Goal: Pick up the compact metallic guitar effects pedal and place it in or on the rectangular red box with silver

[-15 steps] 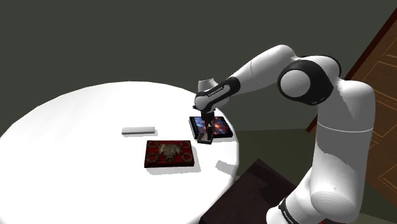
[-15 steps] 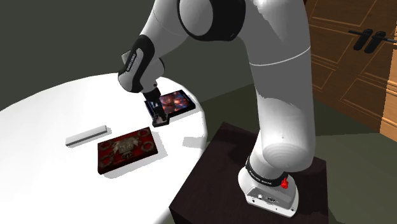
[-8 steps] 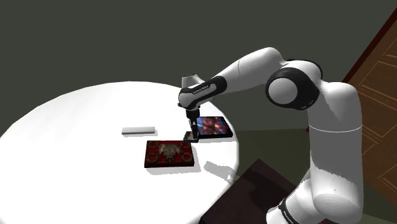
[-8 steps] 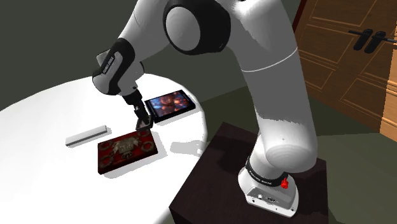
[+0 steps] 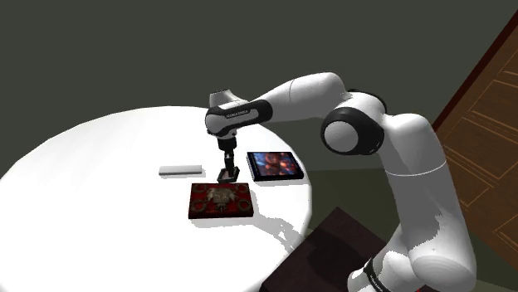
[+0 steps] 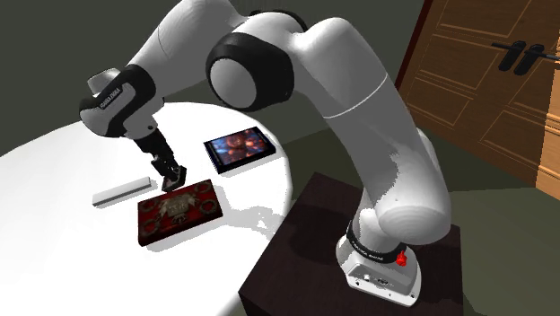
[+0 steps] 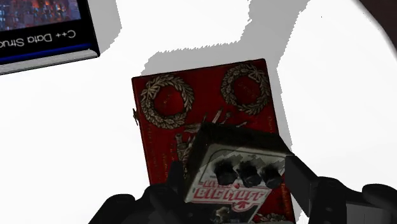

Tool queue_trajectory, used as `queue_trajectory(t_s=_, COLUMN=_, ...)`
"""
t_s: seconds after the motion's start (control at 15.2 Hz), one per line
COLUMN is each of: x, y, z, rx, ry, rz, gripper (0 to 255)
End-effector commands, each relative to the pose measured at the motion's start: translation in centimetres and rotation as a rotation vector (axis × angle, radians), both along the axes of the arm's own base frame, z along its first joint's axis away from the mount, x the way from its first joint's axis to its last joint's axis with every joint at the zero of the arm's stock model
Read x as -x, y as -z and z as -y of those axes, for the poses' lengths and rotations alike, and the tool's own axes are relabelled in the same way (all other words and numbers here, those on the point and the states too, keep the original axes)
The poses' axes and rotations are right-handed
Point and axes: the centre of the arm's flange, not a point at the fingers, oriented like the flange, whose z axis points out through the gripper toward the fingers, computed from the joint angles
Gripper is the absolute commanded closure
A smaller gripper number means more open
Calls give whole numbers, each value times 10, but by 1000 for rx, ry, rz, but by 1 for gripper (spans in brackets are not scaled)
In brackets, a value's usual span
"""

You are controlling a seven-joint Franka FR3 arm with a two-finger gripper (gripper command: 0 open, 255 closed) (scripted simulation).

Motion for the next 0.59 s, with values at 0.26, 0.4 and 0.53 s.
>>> queue_trajectory(t_s=0.26, x=-27, y=17, z=-32, rx=0, ry=1, rz=0, gripper=255)
queue_trajectory(t_s=0.4, x=-27, y=27, z=-32, rx=0, ry=1, rz=0, gripper=255)
queue_trajectory(t_s=0.53, x=-27, y=38, z=-32, rx=0, ry=1, rz=0, gripper=255)
